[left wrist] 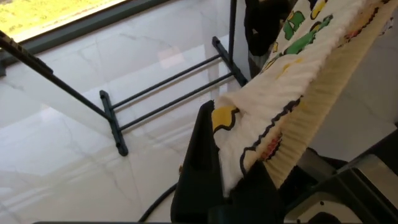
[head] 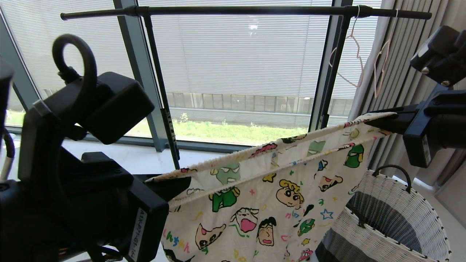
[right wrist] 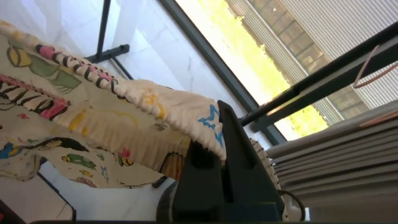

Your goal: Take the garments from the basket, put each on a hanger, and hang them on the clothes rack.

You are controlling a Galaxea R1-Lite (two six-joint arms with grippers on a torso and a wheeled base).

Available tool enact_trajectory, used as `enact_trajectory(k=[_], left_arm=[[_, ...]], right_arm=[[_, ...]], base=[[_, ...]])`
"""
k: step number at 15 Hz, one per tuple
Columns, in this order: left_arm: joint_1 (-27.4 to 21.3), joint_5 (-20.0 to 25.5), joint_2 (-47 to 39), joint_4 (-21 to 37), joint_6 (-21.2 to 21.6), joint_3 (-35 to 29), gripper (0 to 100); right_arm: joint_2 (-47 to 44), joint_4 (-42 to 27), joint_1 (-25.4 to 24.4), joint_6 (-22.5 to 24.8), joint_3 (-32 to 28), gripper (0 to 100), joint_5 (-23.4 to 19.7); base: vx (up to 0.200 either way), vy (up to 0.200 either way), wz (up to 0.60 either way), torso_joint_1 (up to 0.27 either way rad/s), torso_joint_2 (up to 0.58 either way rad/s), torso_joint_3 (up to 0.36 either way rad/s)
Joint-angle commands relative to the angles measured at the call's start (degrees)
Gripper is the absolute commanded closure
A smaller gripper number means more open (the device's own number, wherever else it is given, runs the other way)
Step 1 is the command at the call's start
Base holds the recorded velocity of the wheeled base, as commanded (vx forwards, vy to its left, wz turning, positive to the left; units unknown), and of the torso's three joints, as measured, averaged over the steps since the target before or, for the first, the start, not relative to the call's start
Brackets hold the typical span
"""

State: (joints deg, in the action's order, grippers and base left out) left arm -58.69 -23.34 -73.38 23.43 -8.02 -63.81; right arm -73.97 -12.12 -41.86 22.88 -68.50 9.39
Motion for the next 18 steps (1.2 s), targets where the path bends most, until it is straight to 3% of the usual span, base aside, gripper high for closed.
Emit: enact_trajectory(k=[1, 4, 8, 13, 14, 16, 18], left_arm=[[1.21, 0.05, 0.6, -1.02, -0.06, 0.17, 100], [1.47, -0.12, -0.89, -7.79, 0.11, 0.08, 100], [1.47, 1.81, -2.83, -15.7, 6.44, -0.27, 100], [1.47, 2.87, -2.83, -15.7, 6.62, 0.26, 100], [1.47, 2.87, -2.83, -15.78, 6.35, 0.17, 100], [0.41, 2.51, -2.56, -15.78, 0.64, 0.08, 100], [-3.89, 2.16, -2.21, -14.47, -3.76, 0.26, 100]], right_arm=[[0.32, -0.89, -0.24, 0.15, -0.14, 100, 0.02], [4.98, -4.58, -2.43, 0.32, 2.76, 100, -0.25], [13.77, -6.16, -11.14, 2.34, 12.78, 100, -1.48], [13.06, -5.99, -12.01, 2.25, 13.39, 100, -1.3], [12.89, -5.9, -11.93, 2.08, 13.39, 100, -1.3], [10.25, -3.0, -7.44, 1.73, 12.25, 100, -1.48], [5.33, 2.19, -4.54, 1.64, 8.91, 100, -1.48]], base=[[0.0, 0.0, 0.0, 0.0, 0.0, 0.0], [0.0, 0.0, 0.0, 0.0, 0.0, 0.0], [0.0, 0.0, 0.0, 0.0, 0.0, 0.0], [0.0, 0.0, 0.0, 0.0, 0.0, 0.0], [0.0, 0.0, 0.0, 0.0, 0.0, 0.0], [0.0, 0.0, 0.0, 0.0, 0.0, 0.0], [0.0, 0.0, 0.0, 0.0, 0.0, 0.0]])
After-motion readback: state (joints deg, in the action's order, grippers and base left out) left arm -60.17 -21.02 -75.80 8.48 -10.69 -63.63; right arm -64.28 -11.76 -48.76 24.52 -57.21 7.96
